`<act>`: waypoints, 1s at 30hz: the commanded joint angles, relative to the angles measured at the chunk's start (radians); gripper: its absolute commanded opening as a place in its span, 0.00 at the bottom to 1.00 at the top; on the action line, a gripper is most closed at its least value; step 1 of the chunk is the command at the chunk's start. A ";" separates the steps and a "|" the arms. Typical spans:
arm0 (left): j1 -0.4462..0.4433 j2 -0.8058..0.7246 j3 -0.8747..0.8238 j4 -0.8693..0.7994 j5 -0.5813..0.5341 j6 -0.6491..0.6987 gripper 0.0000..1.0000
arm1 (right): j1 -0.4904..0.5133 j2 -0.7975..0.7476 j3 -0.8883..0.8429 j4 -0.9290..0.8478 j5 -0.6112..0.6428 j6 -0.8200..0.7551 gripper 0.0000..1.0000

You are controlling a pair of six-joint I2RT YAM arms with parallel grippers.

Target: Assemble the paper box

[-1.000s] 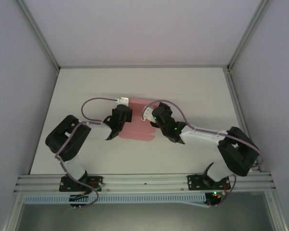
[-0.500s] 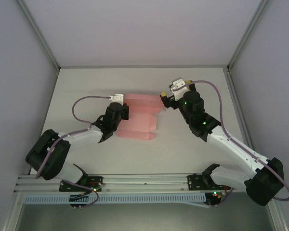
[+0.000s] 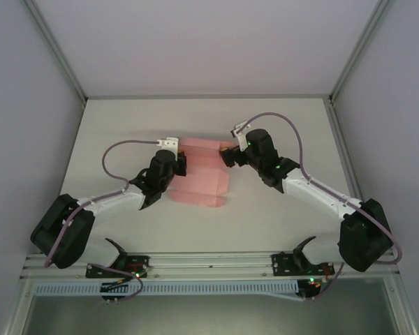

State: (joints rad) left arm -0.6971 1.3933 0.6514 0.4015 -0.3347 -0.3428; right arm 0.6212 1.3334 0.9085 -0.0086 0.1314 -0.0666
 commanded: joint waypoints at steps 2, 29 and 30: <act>-0.007 0.003 0.010 0.030 0.092 -0.028 0.00 | -0.006 -0.011 -0.068 0.183 -0.093 0.065 1.00; -0.002 0.011 0.032 -0.034 0.031 -0.140 0.00 | -0.003 -0.344 -0.394 -0.099 0.171 0.529 1.00; -0.001 0.012 0.034 -0.038 0.031 -0.140 0.00 | -0.004 -0.358 -0.406 -0.105 0.195 0.535 1.00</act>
State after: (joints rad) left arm -0.6975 1.4036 0.6518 0.3752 -0.2775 -0.4656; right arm 0.6170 1.0069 0.5404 0.0265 0.2386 0.3988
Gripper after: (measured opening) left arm 0.043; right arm 0.996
